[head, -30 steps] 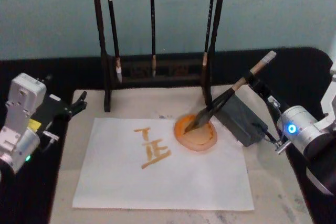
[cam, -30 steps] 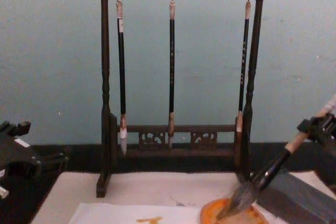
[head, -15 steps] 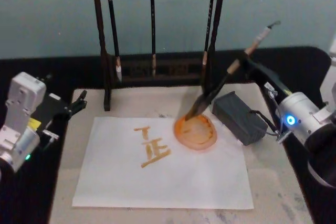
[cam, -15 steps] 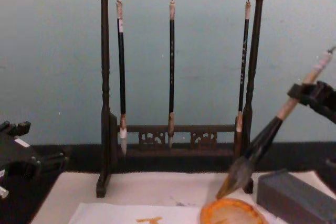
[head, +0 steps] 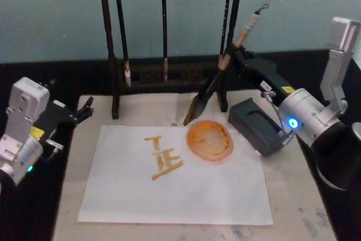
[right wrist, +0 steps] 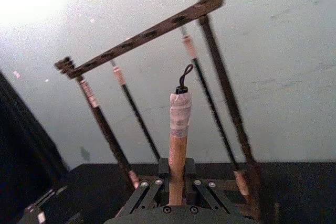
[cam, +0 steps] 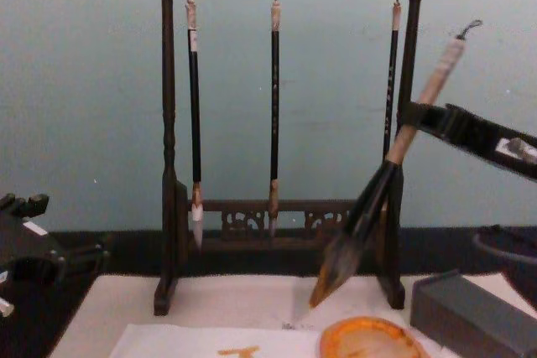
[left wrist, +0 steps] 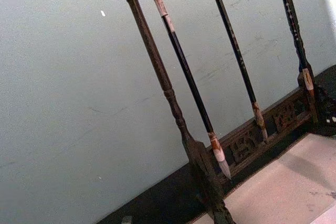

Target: Pick up the brush from the inkstone, write on the paper, then place the brush back to its original position.

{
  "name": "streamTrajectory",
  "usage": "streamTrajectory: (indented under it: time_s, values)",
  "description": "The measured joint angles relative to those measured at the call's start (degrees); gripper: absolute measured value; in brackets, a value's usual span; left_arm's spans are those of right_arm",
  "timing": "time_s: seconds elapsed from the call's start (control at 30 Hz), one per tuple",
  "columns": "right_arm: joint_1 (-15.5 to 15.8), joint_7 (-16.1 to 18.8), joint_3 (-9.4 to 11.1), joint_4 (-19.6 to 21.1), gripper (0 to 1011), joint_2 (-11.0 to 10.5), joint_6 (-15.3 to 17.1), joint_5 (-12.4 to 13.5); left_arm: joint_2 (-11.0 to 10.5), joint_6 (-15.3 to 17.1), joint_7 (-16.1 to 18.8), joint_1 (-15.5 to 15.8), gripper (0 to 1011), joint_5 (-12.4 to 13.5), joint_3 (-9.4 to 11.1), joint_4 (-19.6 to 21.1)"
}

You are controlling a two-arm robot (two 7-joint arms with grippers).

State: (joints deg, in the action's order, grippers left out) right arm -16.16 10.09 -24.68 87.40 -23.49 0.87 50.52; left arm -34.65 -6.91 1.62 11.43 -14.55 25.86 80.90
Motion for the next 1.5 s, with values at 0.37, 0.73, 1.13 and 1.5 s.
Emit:
streamTrajectory:
  time_s: [0.37, 0.73, 1.13, 1.5]
  values:
    - [-1.9, 4.1, -2.3, -2.4, 168, 1.9, -0.4, -3.8, 0.0, 0.0, 0.0, 0.0, 1010, 0.0, 0.0, 0.0]
    - [-2.5, 7.9, -3.8, -5.2, 168, 3.2, -3.2, -8.1, 0.0, 0.0, 0.0, 0.0, 1010, 0.0, 0.0, 0.0]
    - [-3.5, 10.8, -5.5, -8.5, 168, 4.2, -9.0, -15.5, 0.0, 0.0, 0.0, 0.0, 1010, 0.0, 0.0, 0.0]
    - [-3.5, 12.3, -5.4, -9.7, 168, 5.7, -9.8, -17.6, 0.0, 0.0, 0.0, 0.0, 1010, 0.0, 0.0, 0.0]
